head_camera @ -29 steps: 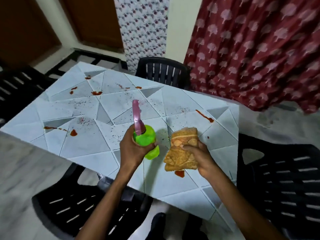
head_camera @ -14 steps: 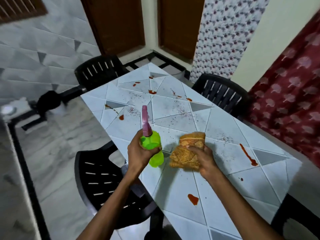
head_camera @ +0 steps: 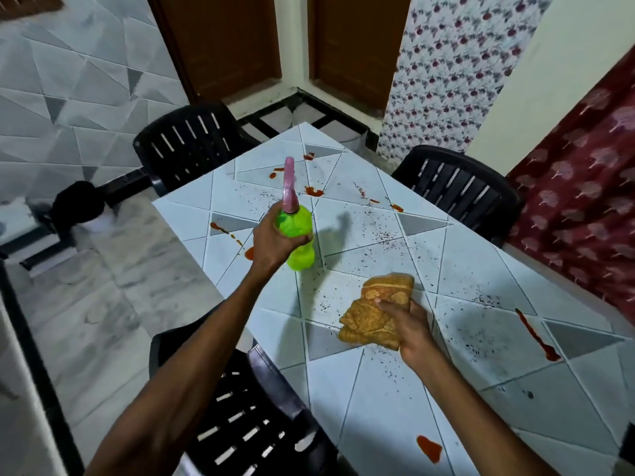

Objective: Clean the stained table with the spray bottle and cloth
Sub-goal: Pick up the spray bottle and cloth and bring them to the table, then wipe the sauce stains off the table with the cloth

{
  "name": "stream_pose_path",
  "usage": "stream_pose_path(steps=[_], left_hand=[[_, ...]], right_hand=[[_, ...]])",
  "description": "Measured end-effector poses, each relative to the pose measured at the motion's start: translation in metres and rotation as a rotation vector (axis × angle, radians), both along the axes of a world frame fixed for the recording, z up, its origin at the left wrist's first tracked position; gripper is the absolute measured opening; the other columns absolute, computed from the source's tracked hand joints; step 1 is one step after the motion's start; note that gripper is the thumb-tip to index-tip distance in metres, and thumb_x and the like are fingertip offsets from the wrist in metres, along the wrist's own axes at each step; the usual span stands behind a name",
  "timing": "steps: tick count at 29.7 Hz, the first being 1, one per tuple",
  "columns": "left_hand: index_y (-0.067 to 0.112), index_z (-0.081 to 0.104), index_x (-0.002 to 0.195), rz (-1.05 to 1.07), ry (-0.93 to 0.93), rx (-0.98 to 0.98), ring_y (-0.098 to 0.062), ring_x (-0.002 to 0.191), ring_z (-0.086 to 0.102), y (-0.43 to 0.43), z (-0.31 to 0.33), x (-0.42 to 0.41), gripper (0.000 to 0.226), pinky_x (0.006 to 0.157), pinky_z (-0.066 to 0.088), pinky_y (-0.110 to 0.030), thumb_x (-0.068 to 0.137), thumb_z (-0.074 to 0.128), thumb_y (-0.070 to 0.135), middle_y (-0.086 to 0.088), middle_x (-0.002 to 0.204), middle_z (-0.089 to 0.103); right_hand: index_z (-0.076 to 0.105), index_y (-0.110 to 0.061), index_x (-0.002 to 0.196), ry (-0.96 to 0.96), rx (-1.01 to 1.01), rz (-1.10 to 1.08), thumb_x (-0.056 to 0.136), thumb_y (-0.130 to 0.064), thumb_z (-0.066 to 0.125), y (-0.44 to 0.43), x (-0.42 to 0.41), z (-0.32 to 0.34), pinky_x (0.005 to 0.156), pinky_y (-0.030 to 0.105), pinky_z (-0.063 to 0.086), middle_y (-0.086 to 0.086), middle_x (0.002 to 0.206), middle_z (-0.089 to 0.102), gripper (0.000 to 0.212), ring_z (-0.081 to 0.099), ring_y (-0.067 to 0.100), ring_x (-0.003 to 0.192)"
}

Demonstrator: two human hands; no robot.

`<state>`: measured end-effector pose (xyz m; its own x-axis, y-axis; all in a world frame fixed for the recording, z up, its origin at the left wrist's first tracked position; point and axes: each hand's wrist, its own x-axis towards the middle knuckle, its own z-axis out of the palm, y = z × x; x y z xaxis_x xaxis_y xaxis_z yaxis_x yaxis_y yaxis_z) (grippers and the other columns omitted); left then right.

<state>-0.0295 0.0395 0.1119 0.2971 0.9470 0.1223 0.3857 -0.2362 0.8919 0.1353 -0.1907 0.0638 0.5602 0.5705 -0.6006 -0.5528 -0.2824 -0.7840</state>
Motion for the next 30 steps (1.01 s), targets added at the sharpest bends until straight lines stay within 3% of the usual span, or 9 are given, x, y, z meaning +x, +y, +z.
stream_pose_path(steps=[4,15,18,20,22,24,26,28,30], left_hand=[[0.038,0.060,0.110,-0.024,-0.021,-0.015,-0.010,0.092,0.063,0.046,-0.005,0.025,0.068,0.082,0.050,-0.026,0.053,0.092,0.020,0.014,0.100,0.067],[0.041,0.053,0.116,-0.178,0.000,0.009,-0.007,0.102,0.058,0.068,-0.031,0.047,0.073,0.086,0.047,-0.023,0.059,0.090,0.015,0.026,0.106,0.060],[0.031,0.050,0.126,-0.173,0.052,-0.009,-0.006,0.106,0.055,0.072,-0.034,0.049,0.079,0.083,0.045,-0.020,0.060,0.090,0.015,0.017,0.115,0.059],[0.021,0.041,0.138,-0.146,0.068,-0.051,-0.015,0.118,0.054,0.074,-0.041,0.048,0.095,0.096,0.050,-0.033,0.058,0.092,0.018,0.004,0.131,0.055],[0.014,0.025,0.151,-0.059,0.116,-0.107,-0.028,0.135,0.042,0.064,-0.049,0.047,0.111,0.111,0.040,-0.044,0.062,0.090,0.022,-0.011,0.148,0.038],[0.008,0.023,0.150,0.099,0.112,-0.102,-0.036,0.136,0.037,0.032,-0.050,0.047,0.096,0.113,0.036,-0.046,0.074,0.081,0.016,-0.018,0.148,0.032],[0.012,0.039,0.139,0.196,0.048,-0.008,-0.034,0.124,0.048,-0.003,-0.047,0.046,0.067,0.104,0.044,-0.049,0.080,0.072,0.015,-0.013,0.136,0.042],[0.018,0.054,0.119,0.117,-0.064,-0.027,-0.023,0.110,0.057,-0.039,-0.038,0.050,0.037,0.095,0.050,-0.047,0.085,0.068,0.017,-0.004,0.121,0.055],[0.019,0.063,0.106,-0.104,-0.123,-0.171,-0.011,0.101,0.062,-0.070,-0.023,0.059,0.016,0.091,0.052,-0.041,0.091,0.067,0.022,0.003,0.109,0.066]], right_hand=[[0.071,-0.012,0.114,-0.020,-0.039,-0.013,0.076,-0.008,0.085,0.020,0.007,-0.009,0.079,0.062,0.059,0.013,0.104,0.077,0.041,0.075,0.035,0.094],[0.072,-0.014,0.113,-0.043,-0.017,-0.030,0.078,-0.009,0.082,0.021,0.027,-0.016,0.086,0.060,0.058,0.012,0.105,0.078,0.036,0.074,0.035,0.099],[0.072,-0.013,0.112,-0.048,-0.014,-0.017,0.078,-0.008,0.082,0.019,0.030,-0.014,0.087,0.060,0.057,0.012,0.105,0.078,0.036,0.074,0.035,0.099],[0.072,-0.011,0.112,-0.048,-0.001,-0.003,0.080,-0.005,0.080,0.018,0.032,-0.012,0.089,0.060,0.057,0.014,0.105,0.077,0.034,0.073,0.036,0.100],[0.072,-0.011,0.112,-0.067,0.021,0.036,0.082,-0.002,0.076,0.014,0.032,-0.006,0.091,0.058,0.057,0.014,0.106,0.077,0.031,0.073,0.036,0.100],[0.072,-0.011,0.113,-0.100,0.049,0.103,0.084,-0.001,0.074,0.007,0.034,0.003,0.092,0.054,0.057,0.013,0.107,0.077,0.031,0.073,0.034,0.101],[0.072,-0.011,0.114,-0.139,0.062,0.189,0.082,-0.002,0.076,-0.001,0.039,0.011,0.093,0.053,0.057,0.012,0.106,0.077,0.033,0.074,0.033,0.100],[0.071,-0.011,0.114,-0.193,0.052,0.302,0.079,-0.005,0.081,-0.014,0.047,0.021,0.094,0.053,0.057,0.010,0.106,0.078,0.037,0.074,0.031,0.099],[0.071,-0.012,0.113,-0.238,0.044,0.415,0.076,-0.007,0.085,-0.026,0.054,0.031,0.090,0.044,0.060,0.006,0.104,0.079,0.040,0.075,0.027,0.098]])
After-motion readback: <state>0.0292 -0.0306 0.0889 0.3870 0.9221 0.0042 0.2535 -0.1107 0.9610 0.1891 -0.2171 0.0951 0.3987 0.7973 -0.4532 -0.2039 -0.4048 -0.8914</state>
